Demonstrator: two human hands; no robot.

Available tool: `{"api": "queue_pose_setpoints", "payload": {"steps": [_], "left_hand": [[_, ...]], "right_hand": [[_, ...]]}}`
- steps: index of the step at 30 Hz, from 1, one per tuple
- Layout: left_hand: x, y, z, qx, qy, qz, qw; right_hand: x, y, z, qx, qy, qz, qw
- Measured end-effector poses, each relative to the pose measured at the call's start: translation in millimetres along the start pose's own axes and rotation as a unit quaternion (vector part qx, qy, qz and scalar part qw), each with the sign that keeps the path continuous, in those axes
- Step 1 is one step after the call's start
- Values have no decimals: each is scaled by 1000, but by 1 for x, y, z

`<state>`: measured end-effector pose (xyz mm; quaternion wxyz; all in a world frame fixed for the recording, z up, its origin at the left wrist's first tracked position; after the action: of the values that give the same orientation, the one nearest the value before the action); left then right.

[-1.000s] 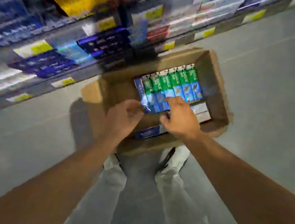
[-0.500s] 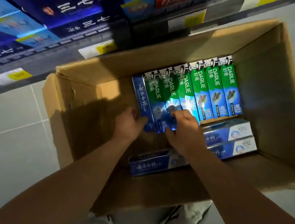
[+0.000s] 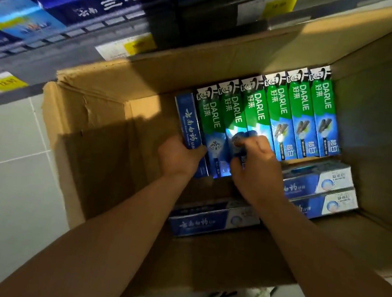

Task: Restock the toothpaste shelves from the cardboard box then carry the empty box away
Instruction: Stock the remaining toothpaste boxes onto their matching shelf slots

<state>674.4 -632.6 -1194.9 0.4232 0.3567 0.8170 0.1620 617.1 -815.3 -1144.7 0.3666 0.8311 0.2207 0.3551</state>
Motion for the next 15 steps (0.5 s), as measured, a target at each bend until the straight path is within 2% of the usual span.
{"api": "queue_pose_setpoints", "payload": {"steps": [3, 8, 11, 15], "left_hand": [[4, 20, -19, -3, 42, -48, 998], [-19, 56, -71, 60, 69, -197, 976], [-51, 89, -107, 95, 76, -265, 957], [-110, 145, -164, 122, 51, -346, 929]], "right_hand": [[5, 1, -15, 50, -23, 2, 998], [45, 34, -62, 116, -41, 65, 990], [80, 65, -97, 152, -42, 106, 982], [124, 120, -144, 165, -36, 89, 982]]}}
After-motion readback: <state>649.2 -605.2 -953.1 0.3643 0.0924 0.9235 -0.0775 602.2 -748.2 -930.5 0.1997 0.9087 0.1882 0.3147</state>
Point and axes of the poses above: each hand's wrist, its own z-axis towards the middle knuckle, its own y-axis out of the back of the hand, x = y × z, the point moved 10 cm from there along z, towards the middle knuckle, and after that the axes turned 12 degrees about -y, right-handed, at the moved point
